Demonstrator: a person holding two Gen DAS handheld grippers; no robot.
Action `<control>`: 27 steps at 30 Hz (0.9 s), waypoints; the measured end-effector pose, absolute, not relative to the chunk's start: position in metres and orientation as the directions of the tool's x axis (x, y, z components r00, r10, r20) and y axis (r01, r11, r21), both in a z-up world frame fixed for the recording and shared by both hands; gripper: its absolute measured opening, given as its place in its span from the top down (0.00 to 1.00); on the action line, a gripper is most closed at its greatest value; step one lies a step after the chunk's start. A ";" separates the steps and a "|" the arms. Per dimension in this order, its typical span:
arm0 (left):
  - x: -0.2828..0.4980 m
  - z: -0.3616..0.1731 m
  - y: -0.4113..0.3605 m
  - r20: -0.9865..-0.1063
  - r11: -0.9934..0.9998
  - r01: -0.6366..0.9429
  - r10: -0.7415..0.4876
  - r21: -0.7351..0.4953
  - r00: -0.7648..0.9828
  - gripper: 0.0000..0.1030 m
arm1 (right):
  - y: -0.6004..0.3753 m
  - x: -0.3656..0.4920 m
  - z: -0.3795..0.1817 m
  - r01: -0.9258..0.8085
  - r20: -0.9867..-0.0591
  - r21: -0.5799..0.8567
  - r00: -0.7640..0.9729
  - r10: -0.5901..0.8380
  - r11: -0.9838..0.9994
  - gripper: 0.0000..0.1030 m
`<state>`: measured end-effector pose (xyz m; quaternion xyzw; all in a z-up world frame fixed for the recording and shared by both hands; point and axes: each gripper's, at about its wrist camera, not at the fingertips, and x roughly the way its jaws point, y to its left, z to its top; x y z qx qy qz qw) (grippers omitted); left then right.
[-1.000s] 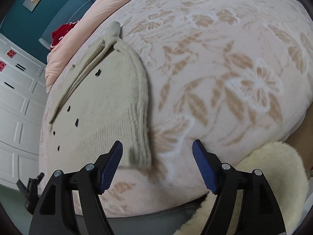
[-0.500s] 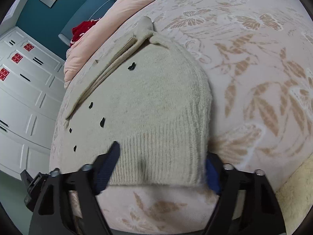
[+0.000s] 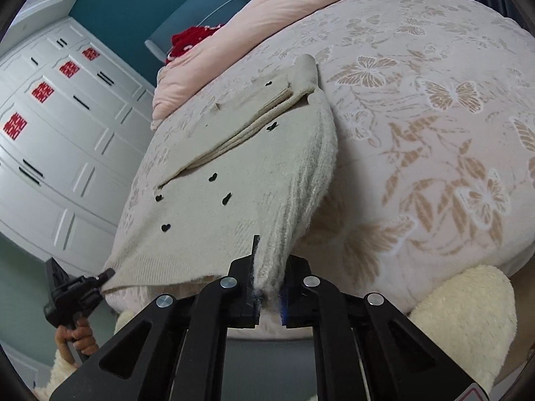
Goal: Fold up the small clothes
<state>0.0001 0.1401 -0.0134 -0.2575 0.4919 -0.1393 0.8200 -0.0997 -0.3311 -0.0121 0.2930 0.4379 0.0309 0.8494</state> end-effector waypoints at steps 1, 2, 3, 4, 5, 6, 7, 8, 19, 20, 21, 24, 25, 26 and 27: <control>-0.011 -0.010 0.140 -0.750 0.848 0.009 -0.474 -0.530 0.462 0.94 | -0.329 -0.108 -0.011 0.185 -0.752 0.485 0.587 0.300 0.855 0.92; -0.021 -0.007 0.139 -0.765 0.862 0.036 -0.467 -0.505 0.443 0.94 | -0.327 -0.118 -0.010 0.170 -0.775 0.450 0.563 0.289 0.876 0.92; -0.032 -0.007 0.139 -0.779 0.869 0.052 -0.466 -0.492 0.420 0.94 | -0.326 -0.128 -0.013 0.162 -0.784 0.453 0.539 0.306 0.877 0.92; -0.044 -0.008 0.141 -0.792 0.871 0.055 -0.469 -0.489 0.392 0.94 | -0.325 -0.139 -0.015 0.149 -0.794 0.463 0.508 0.334 0.874 0.92; -0.057 -0.009 0.144 -0.801 0.870 0.056 -0.475 -0.490 0.364 0.94 | -0.321 -0.152 -0.016 0.124 -0.804 0.463 0.475 0.357 0.878 0.92; -0.072 -0.009 0.146 -0.809 0.868 0.061 -0.482 -0.492 0.336 0.94 | -0.315 -0.165 -0.017 0.081 -0.817 0.452 0.437 0.376 0.888 0.92; -0.085 -0.007 0.146 -0.817 0.870 0.073 -0.485 -0.488 0.313 0.94 | -0.307 -0.181 -0.017 0.035 -0.831 0.440 0.394 0.392 0.898 0.92; -0.099 -0.004 0.147 -0.825 0.873 0.089 -0.484 -0.480 0.293 0.94 | -0.300 -0.196 -0.016 -0.012 -0.845 0.428 0.348 0.405 0.904 0.92; -0.067 0.090 0.121 -0.702 0.826 0.246 -0.561 -0.506 0.439 0.94 | -0.329 -0.179 0.075 -0.091 -0.653 0.543 0.578 0.489 0.835 0.92; -0.045 0.096 0.113 -0.691 0.844 0.254 -0.534 -0.473 0.488 0.93 | -0.337 -0.156 0.081 -0.089 -0.618 0.556 0.621 0.482 0.826 0.92; -0.021 0.097 0.104 -0.685 0.861 0.249 -0.504 -0.443 0.527 0.93 | -0.347 -0.129 0.083 -0.081 -0.586 0.577 0.652 0.481 0.813 0.92; 0.055 0.074 0.089 -0.702 0.895 0.134 -0.420 -0.426 0.575 0.79 | -0.375 -0.057 0.061 0.073 -0.554 0.631 0.739 0.383 0.772 0.70; 0.074 0.060 0.087 -0.724 0.909 0.070 -0.371 -0.410 0.581 0.71 | -0.384 -0.040 0.048 0.150 -0.572 0.631 0.753 0.326 0.761 0.53; 0.087 0.047 0.087 -0.741 0.925 0.013 -0.313 -0.381 0.594 0.55 | -0.390 -0.031 0.035 0.244 -0.598 0.622 0.762 0.249 0.744 0.52; 0.098 0.035 0.087 -0.762 0.940 -0.019 -0.265 -0.342 0.591 0.49 | -0.393 -0.027 0.025 0.304 -0.613 0.616 0.765 0.199 0.727 0.52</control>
